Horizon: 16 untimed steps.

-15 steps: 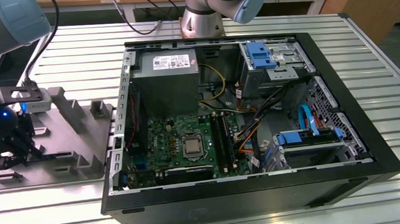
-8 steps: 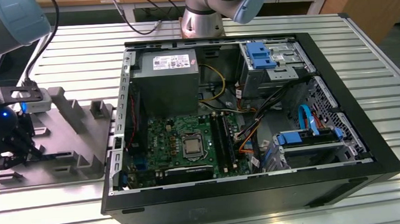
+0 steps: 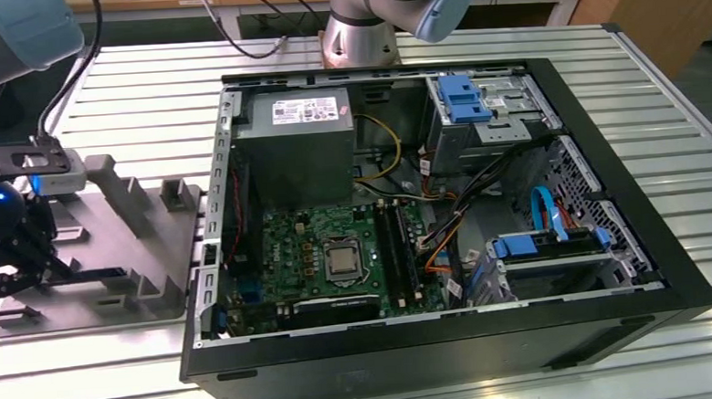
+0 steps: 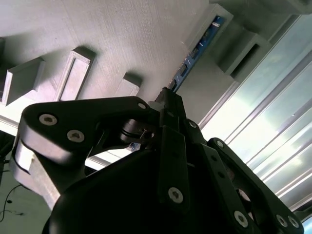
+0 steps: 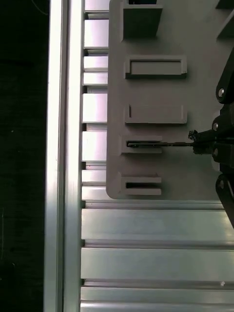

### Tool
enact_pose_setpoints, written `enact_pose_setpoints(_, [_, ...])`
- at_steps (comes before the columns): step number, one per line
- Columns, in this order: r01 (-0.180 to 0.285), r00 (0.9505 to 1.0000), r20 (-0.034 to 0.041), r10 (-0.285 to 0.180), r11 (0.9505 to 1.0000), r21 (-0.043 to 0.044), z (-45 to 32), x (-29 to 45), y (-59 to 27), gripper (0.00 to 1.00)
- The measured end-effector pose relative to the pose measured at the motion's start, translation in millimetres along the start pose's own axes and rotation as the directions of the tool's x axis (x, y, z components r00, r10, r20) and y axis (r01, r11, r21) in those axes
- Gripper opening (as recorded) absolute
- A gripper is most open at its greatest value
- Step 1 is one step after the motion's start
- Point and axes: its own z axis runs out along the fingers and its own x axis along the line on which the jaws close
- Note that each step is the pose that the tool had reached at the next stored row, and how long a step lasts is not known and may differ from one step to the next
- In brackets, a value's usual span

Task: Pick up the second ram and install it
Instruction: 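Pick up the second ram and move it above second insertion slot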

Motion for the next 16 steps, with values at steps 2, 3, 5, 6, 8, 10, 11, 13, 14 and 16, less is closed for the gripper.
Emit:
enact_pose_setpoints(2, [0.0,1.0,0.0,0.0,1.0,0.0,-5.1,-0.2,0.0,0.11])
enact_pose_setpoints(3, [0.0,1.0,0.0001,0.0,1.0,0.0001,-8.2,-0.3,0.0,0.11])
enact_pose_setpoints(5, [0.0,1.0,0.0001,0.0,1.0,0.0,-16.5,-0.7,0.1,0.11])
enact_pose_setpoints(6, [0.0,1.0,0.0,0.0,1.0,0.0,-20.7,-0.8,0.1,0.11])
enact_pose_setpoints(8, [0.0,1.0,0.0,0.0,1.0,0.0,-29.1,-1.1,0.1,0.11])
enact_pose_setpoints(10, [0.0,1.0,0.0,0.0,1.0,-0.0001,-36.0,-1.4,0.2,0.11])
enact_pose_setpoints(11, [0.0,1.0,0.0,0.0,1.0,0.0,-38.3,-1.5,0.2,0.11])
enact_pose_setpoints(13, [-0.004,1.0,0.0001,0.004,1.0,0.0001,-41.3,-1.6,0.2,0.11])
enact_pose_setpoints(14, [-0.007,1.0,0.0001,0.007,1.0,0.0002,-42.9,-1.7,0.2,0.11])
enact_pose_setpoints(16, [-0.01,0.9999,0.0001,0.01,0.9999,0.0004,-47.4,-1.8,0.2,0.11])
